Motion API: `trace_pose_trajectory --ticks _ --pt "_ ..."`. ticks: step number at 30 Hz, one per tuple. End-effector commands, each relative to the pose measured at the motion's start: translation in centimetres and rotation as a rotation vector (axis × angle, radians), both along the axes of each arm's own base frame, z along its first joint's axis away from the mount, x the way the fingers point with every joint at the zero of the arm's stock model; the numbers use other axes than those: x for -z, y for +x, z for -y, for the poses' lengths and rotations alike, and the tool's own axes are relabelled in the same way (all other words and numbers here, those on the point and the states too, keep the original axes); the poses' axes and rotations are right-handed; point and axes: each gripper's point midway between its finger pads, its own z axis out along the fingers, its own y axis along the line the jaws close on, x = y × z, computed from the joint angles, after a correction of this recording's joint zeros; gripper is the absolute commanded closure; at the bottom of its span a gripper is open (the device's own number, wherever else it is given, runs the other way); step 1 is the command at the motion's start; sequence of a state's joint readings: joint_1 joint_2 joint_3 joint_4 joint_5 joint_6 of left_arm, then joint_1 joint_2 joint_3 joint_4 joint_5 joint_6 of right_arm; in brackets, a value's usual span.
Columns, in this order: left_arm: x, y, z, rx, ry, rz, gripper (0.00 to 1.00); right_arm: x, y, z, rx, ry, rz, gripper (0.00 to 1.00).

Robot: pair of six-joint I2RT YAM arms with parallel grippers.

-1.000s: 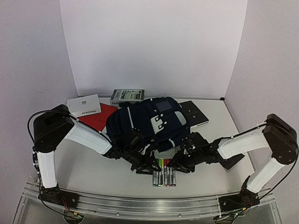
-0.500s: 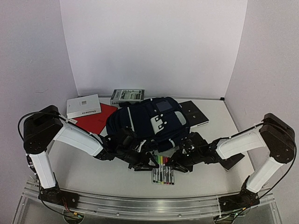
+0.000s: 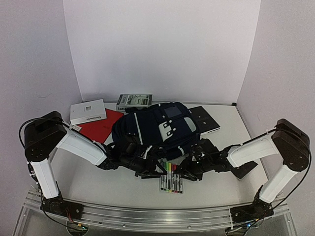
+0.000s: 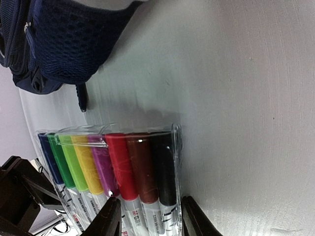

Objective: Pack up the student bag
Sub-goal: Pick up the stationery from the center of the board.

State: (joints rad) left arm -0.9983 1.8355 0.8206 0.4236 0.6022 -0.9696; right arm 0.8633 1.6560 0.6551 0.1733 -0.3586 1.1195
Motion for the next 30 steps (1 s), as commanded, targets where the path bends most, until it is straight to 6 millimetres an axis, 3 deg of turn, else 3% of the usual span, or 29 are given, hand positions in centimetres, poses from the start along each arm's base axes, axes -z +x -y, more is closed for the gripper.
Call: trace_pose_trajectory --ticks 1,5,12,19,26,30 --pt "-7.9 0.4 2.6 0.043 -0.284 0.175 0.51 -0.8 -1.2 -3.4 -0.083 0.119 -0.047 0.6" --pt "-8.4 1.4 1.9 -0.006 -0.272 0.2 0.51 -1.6 -0.5 -4.1 -0.067 0.149 -0.031 0.6" --pt "-6.6 5.4 -0.8 -0.15 -0.149 0.199 0.5 -2.5 0.8 -5.3 -0.031 0.186 -0.014 0.6" --pt "-4.9 8.6 -3.1 -0.224 -0.095 0.219 0.48 -1.9 2.7 -5.0 0.099 0.185 0.002 0.62" --pt "-4.9 11.4 -3.2 -0.223 -0.084 0.288 0.48 -1.5 4.1 -5.7 0.185 0.228 -0.001 0.72" --pt "-3.9 13.8 -5.2 -0.287 0.072 0.349 0.46 -0.7 4.9 -5.0 0.264 0.218 0.0 0.72"
